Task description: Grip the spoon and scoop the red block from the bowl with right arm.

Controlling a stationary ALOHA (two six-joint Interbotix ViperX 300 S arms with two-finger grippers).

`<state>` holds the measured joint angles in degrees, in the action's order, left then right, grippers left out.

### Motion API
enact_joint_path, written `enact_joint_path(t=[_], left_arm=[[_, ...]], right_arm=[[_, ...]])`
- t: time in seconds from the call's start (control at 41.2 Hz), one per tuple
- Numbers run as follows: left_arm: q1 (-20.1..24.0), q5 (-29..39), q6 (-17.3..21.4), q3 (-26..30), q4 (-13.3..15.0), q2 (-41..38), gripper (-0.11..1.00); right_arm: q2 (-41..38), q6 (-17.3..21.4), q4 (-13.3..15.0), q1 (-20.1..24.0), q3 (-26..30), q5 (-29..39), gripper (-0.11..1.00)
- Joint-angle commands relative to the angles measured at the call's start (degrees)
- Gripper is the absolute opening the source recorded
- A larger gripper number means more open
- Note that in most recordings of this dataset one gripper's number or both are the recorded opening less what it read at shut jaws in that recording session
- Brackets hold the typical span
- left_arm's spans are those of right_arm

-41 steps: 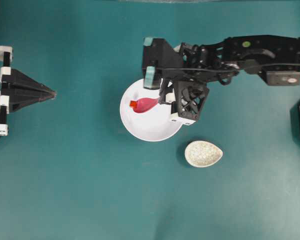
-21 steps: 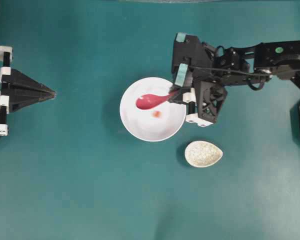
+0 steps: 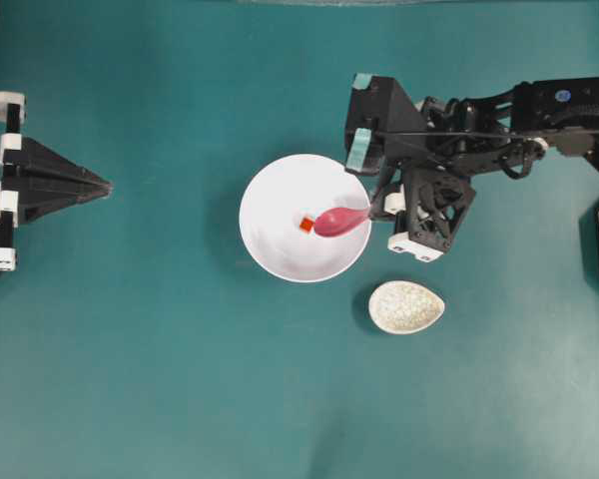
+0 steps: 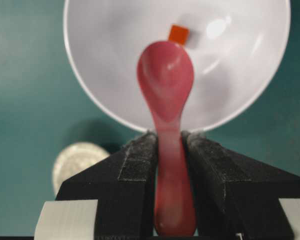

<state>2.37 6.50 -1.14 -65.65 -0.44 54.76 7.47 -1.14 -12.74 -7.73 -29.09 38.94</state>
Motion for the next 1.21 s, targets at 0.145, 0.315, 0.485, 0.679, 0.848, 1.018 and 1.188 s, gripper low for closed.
enact_joint_path(t=[0.145, 0.315, 0.485, 0.679, 0.848, 1.018, 1.188], left_arm=[[0.2, -0.4, 0.0, 1.8, -0.1, -0.4, 0.0], [0.2, -0.5, 0.0, 1.8, -0.1, -0.4, 0.0], [0.2, -0.4, 0.0, 1.8, -0.2, -0.4, 0.0], [0.2, -0.4, 0.1, 1.8, -0.2, -0.4, 0.0], [0.1, -0.4, 0.1, 1.8, -0.2, -0.4, 0.0], [0.2, -0.4, 0.1, 1.8, -0.1, -0.4, 0.0], [0.2, -0.4, 0.3, 1.8, -0.1, -0.4, 0.0]], right_arm=[[-3.4, -0.5, 0.2, 0.1, 3.6, 1.5, 0.24], [-5.4, -0.8, 0.2, 0.1, 5.3, 4.0, 0.24], [-5.7, -0.9, 0.7, 0.1, 5.4, 4.3, 0.24], [-6.6, -0.9, 0.8, 0.1, 5.5, 4.2, 0.24], [-7.5, -0.9, 0.8, 0.1, 5.8, 3.9, 0.24], [-8.5, -0.9, 1.1, 0.1, 6.6, 3.2, 0.24], [-9.8, -0.9, 1.4, 0.1, 7.7, 2.0, 0.24]])
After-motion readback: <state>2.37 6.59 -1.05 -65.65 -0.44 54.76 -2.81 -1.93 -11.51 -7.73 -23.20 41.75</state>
